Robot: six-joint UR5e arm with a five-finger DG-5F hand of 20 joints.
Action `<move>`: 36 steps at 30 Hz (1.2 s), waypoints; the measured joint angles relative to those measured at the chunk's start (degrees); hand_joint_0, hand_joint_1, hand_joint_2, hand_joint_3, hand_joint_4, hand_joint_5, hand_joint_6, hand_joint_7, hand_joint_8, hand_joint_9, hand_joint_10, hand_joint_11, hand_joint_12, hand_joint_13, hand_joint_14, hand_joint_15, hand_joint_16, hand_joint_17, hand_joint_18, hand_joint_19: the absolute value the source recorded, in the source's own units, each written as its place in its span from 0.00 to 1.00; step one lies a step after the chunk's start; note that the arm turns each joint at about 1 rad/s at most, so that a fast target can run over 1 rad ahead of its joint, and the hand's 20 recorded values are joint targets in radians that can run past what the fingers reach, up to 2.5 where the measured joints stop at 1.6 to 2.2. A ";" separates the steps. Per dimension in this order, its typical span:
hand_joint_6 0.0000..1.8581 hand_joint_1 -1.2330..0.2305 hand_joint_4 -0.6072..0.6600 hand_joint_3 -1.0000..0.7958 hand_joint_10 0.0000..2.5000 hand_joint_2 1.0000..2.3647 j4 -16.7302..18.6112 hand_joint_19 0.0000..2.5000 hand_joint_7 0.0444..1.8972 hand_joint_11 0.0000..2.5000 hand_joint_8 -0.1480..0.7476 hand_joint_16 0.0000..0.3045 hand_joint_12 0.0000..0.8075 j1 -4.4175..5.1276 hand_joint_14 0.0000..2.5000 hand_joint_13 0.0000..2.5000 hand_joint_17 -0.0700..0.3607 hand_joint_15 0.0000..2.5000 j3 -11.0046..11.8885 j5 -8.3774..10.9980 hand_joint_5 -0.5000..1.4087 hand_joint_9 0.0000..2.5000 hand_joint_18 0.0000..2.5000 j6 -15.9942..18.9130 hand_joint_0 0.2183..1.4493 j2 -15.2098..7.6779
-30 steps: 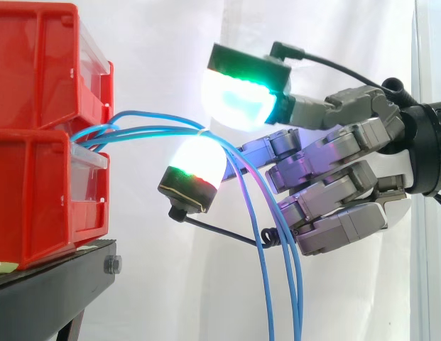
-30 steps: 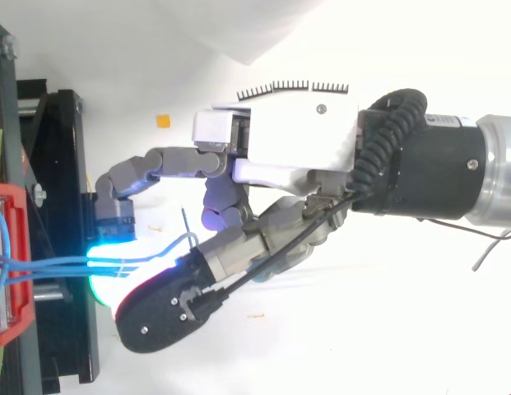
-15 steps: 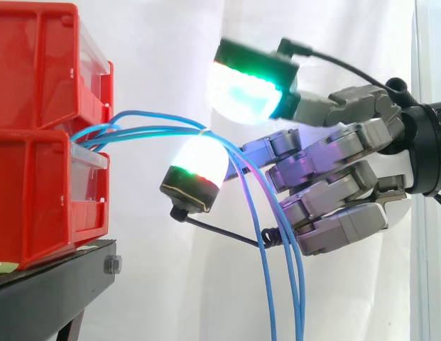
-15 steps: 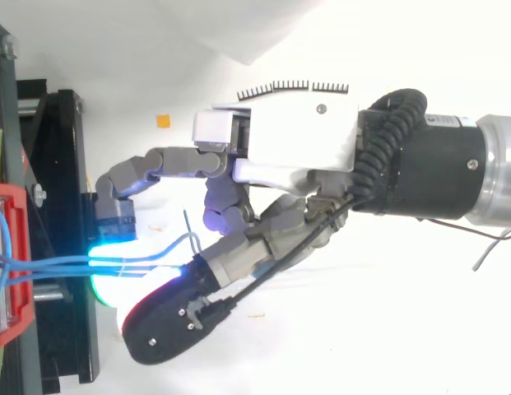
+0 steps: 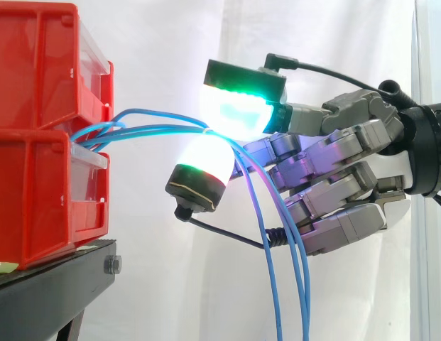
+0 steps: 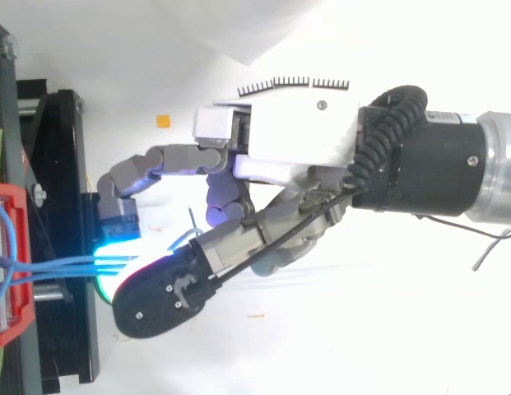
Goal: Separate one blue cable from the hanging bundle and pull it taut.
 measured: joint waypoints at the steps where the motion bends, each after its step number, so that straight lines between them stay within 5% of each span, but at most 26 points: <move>1: 0.27 0.34 0.53 0.31 0.01 0.00 0.00 0.57 0.69 0.89 0.37 0.16 0.40 0.00 0.69 0.57 0.42 0.45 0.00 0.00 0.34 0.94 0.61 0.00 0.44 0.00; 6: 0.27 0.32 0.49 0.36 0.01 0.01 0.00 0.57 0.70 0.90 0.40 0.17 0.40 -0.01 0.71 0.56 0.43 0.44 0.00 0.00 0.34 0.94 0.61 -0.01 0.44 -0.01; 10: 0.29 0.16 0.50 0.39 0.01 0.01 0.00 0.55 0.66 0.92 0.42 0.17 0.42 -0.01 0.69 0.55 0.44 0.46 0.00 0.00 0.33 0.92 0.60 -0.03 0.40 0.00; 12: 0.31 0.13 0.55 0.29 0.01 0.00 0.00 0.56 0.63 0.94 0.43 0.18 0.42 -0.01 0.69 0.54 0.44 0.46 0.00 0.00 0.32 0.92 0.59 -0.04 0.33 -0.01; 14: 0.31 0.23 0.57 0.28 0.01 0.00 0.00 0.53 0.64 0.91 0.46 0.21 0.47 -0.01 0.70 0.57 0.50 0.43 0.00 0.00 0.33 0.93 0.63 -0.03 0.20 -0.01; 19: 0.28 0.53 0.59 0.28 0.01 0.00 0.01 0.41 0.69 0.87 0.47 0.26 0.52 -0.02 0.68 0.61 0.57 0.41 -0.01 0.00 0.34 0.96 0.65 0.00 0.12 0.00; 24: 0.28 0.63 0.56 0.28 0.01 0.00 0.06 0.52 0.67 0.88 0.39 0.19 0.43 -0.02 0.68 0.58 0.47 0.43 0.00 0.00 0.34 0.95 0.61 -0.16 0.21 0.00; 31: 0.27 0.41 0.51 0.28 0.01 0.00 0.08 0.58 0.70 0.92 0.39 0.15 0.38 -0.02 0.66 0.56 0.39 0.46 -0.03 0.04 0.34 0.95 0.58 -0.98 0.40 -0.01; 36: 0.27 0.36 0.51 0.28 0.01 0.00 0.09 0.58 0.70 0.94 0.39 0.15 0.39 -0.02 0.67 0.56 0.40 0.45 -0.07 0.07 0.34 0.95 0.58 -1.20 0.45 -0.01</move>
